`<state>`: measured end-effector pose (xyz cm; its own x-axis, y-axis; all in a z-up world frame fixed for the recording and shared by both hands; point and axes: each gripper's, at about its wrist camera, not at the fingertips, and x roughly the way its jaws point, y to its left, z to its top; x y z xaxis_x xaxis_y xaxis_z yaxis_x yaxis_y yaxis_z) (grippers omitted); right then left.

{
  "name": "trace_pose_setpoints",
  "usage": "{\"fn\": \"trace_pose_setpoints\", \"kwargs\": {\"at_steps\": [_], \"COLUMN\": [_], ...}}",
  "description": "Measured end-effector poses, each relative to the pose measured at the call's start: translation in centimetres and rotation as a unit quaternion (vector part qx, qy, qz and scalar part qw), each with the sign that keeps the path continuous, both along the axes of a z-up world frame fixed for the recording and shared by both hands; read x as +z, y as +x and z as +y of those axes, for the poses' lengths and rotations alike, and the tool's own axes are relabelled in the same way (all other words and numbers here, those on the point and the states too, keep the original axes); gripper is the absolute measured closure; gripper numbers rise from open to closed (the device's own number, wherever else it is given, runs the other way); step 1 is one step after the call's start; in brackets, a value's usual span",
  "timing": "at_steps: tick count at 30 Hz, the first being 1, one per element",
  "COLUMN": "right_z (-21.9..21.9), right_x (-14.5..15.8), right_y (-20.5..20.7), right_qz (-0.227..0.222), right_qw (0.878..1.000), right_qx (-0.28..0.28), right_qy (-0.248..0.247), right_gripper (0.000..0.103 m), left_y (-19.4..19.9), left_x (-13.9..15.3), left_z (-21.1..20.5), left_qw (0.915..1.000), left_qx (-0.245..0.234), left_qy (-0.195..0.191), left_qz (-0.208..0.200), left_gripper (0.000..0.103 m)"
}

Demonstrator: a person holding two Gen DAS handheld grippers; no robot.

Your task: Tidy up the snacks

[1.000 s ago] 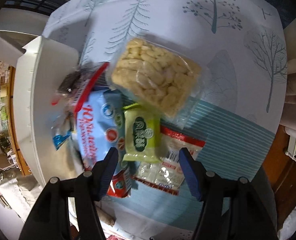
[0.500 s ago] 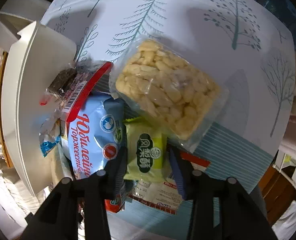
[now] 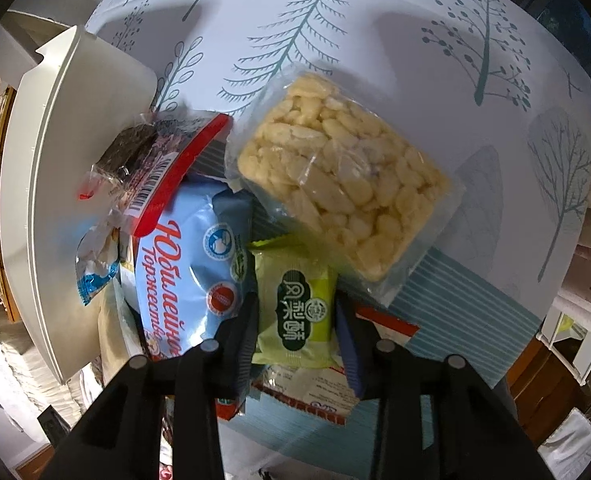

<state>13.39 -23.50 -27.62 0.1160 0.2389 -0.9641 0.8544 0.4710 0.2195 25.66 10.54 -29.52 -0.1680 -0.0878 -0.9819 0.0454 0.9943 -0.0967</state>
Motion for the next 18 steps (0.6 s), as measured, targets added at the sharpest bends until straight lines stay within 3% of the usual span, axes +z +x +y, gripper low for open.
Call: {"fn": "trace_pose_setpoints", "kwargs": {"at_steps": [13, 18], "right_z": [3.4, 6.2], "right_x": [2.6, 4.9], "right_y": [-3.3, -3.9], "right_qz": [-0.028, -0.049], "right_qw": [0.998, 0.997], "right_qx": [-0.024, -0.017], "right_qy": [0.052, 0.064], "right_gripper": [0.066, 0.066], "left_y": [-1.6, -2.8], "left_x": [-0.4, 0.1], "left_z": [3.1, 4.3], "left_qw": [0.9999, 0.9993], "left_qx": [0.001, -0.005], "left_qy": [0.002, -0.016], "left_qz": [0.015, 0.034], "left_gripper": [0.050, 0.051]}}
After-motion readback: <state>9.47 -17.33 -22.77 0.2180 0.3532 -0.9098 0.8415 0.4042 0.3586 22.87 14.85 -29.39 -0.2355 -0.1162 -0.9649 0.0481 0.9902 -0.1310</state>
